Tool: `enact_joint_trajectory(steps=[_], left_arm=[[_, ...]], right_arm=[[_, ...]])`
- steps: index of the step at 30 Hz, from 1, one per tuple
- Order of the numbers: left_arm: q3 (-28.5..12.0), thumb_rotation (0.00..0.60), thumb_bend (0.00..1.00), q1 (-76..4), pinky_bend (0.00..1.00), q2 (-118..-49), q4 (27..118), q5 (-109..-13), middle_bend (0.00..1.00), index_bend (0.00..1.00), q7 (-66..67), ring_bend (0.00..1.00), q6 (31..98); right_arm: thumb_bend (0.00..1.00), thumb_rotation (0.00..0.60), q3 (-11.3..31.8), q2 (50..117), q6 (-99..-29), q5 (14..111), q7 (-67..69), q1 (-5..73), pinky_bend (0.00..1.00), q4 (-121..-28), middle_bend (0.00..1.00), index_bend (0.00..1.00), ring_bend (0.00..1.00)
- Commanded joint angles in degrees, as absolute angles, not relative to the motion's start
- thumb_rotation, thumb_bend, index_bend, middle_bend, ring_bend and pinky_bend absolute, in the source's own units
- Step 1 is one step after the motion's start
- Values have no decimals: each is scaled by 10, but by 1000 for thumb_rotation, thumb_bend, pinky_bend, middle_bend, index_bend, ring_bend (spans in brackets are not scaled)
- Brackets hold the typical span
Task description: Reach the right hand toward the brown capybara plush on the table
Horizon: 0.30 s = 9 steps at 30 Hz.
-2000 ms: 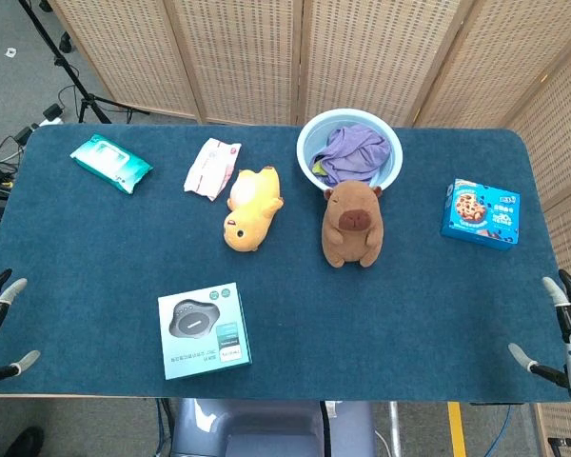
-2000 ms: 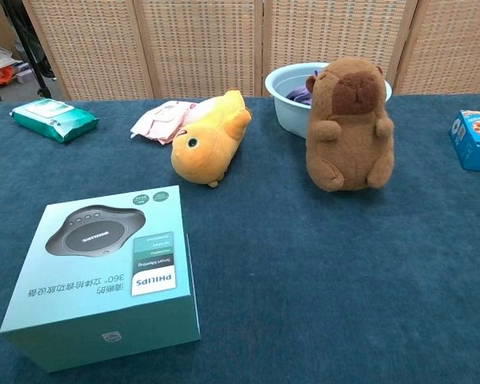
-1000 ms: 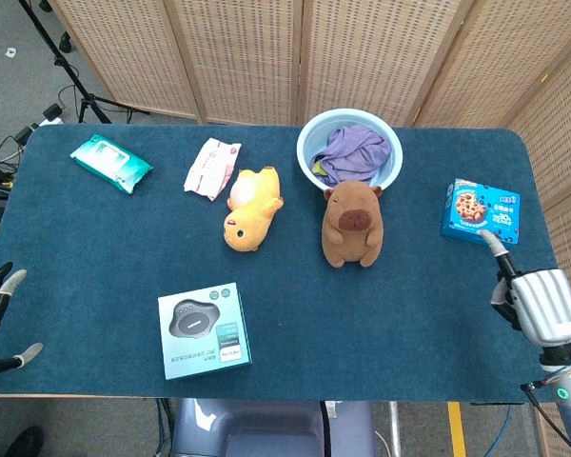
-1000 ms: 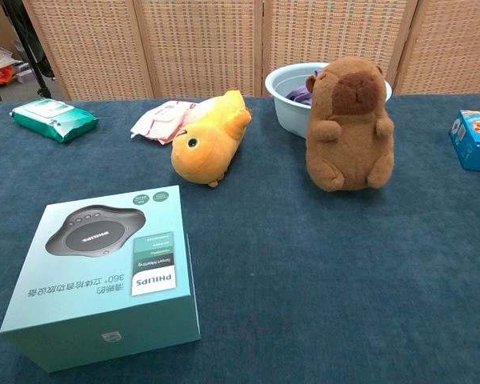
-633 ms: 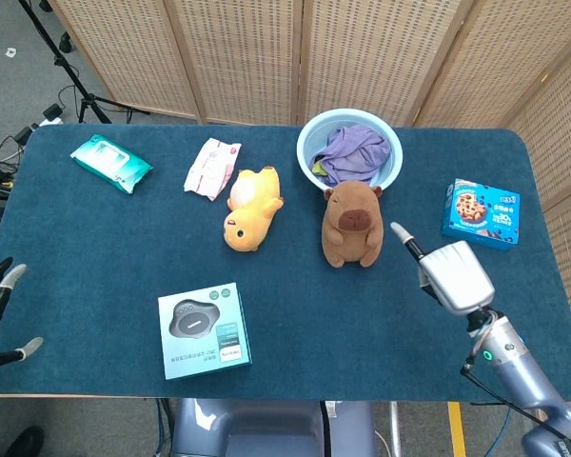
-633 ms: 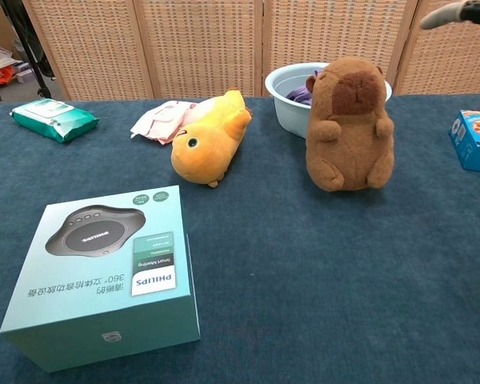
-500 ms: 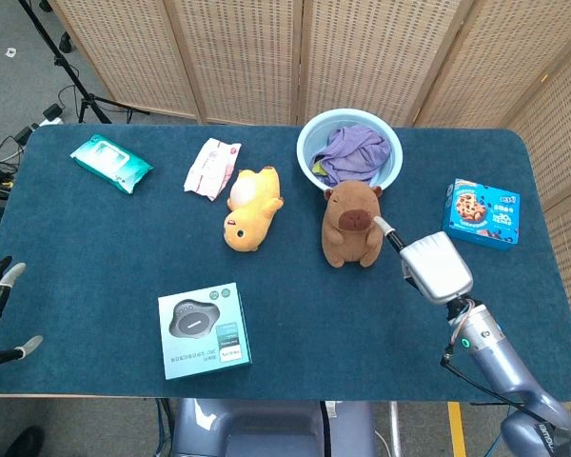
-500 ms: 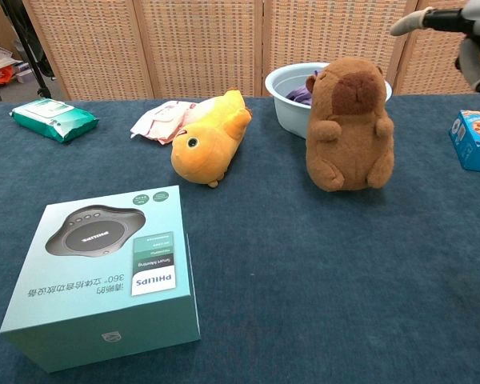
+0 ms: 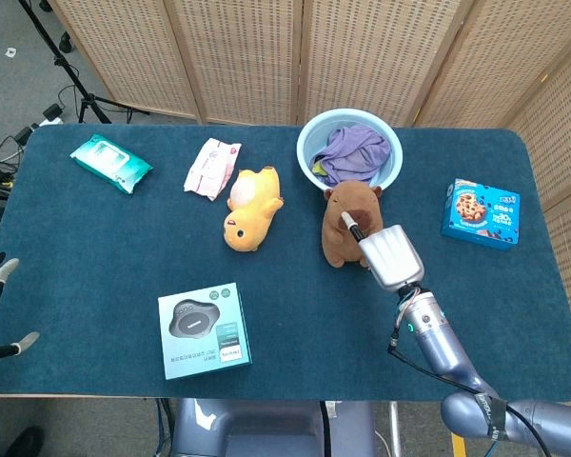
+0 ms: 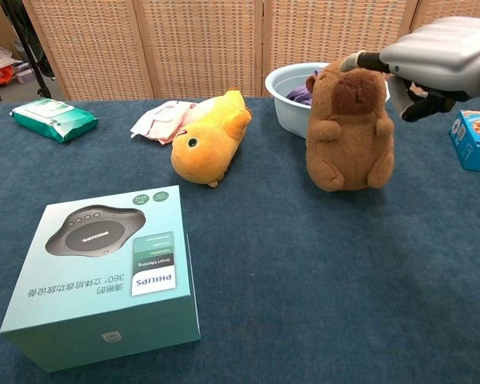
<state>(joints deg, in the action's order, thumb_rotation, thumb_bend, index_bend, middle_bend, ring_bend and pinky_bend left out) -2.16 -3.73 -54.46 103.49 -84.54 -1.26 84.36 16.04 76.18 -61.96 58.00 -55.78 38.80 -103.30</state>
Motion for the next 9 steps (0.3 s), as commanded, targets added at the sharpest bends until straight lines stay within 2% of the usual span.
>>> enact_joint_trajectory(steps=[1, 9], left_arm=[[-23, 600, 0, -37, 0, -543, 1034, -844, 0, 0, -17, 0, 844], [-22, 600, 0, -39, 0, -544, 1035, -841, 0, 0, -12, 0, 841]], right_arm=[[1000, 600, 148, 777, -629, 547, -571, 400, 1000, -1017, 829, 0, 1000], [1000, 600, 131, 782, -642, 538, -553, 406, 1000, -1009, 829, 0, 1000]])
